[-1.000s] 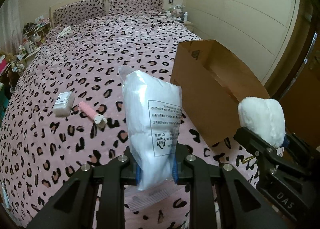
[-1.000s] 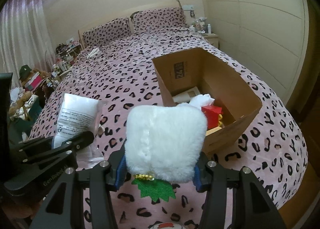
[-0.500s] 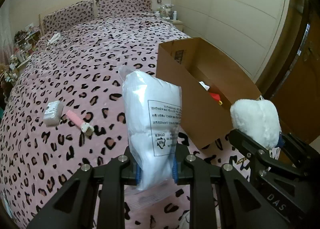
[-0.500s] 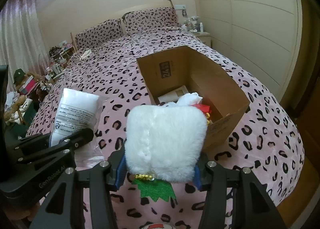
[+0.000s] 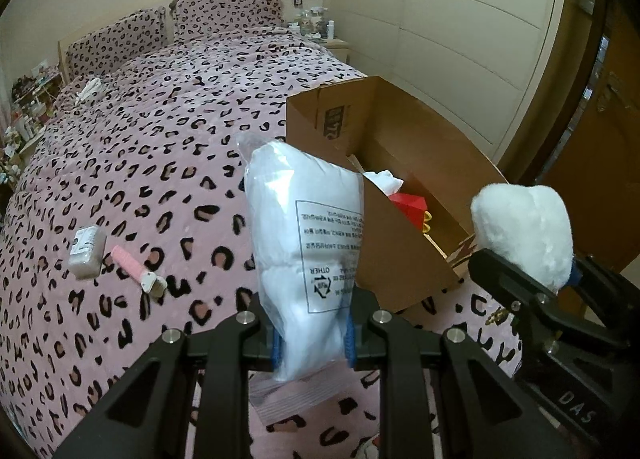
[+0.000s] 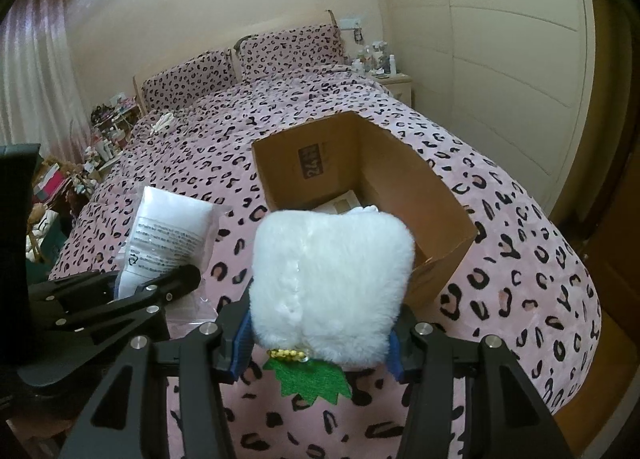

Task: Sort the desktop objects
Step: 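Carry the white packet and white plush with both tools toward the cardboard box, then lower the packet into the box with the left tool while the right tool drops the plush in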

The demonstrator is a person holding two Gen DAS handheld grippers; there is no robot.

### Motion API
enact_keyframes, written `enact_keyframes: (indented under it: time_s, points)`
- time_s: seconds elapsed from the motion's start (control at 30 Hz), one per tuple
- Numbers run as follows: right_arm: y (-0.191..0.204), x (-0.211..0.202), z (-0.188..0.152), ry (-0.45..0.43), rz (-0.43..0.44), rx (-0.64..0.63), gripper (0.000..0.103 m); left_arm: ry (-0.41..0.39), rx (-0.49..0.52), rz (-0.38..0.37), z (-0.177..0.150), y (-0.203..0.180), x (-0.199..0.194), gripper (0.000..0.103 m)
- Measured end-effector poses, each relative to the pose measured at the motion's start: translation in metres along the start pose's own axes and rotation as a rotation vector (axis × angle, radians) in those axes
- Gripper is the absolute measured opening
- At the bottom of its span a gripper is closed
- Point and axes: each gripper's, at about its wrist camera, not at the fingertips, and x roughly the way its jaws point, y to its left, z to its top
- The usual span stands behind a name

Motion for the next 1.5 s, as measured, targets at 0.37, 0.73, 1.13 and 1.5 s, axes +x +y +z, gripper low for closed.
enact_keyframes:
  time_s: [0.37, 0.73, 1.13, 1.5]
  points:
    - [0.000, 0.006, 0.010, -0.011, -0.028, -0.006, 0.052, 0.001, 0.029, -0.016, 0.015, 0.008, 0.010, 0.023]
    - [-0.002, 0.013, 0.029, -0.037, -0.051, -0.010, 0.052, -0.001, 0.069, -0.118, 0.052, 0.001, 0.026, 0.023]
    - [-0.022, 0.022, 0.053, -0.072, -0.106, -0.010, 0.052, -0.003, 0.122, -0.222, 0.104, -0.029, 0.045, 0.023]
    - [-0.042, 0.037, 0.068, -0.074, -0.134, 0.014, 0.052, 0.045, 0.131, -0.338, 0.138, -0.060, 0.085, 0.023]
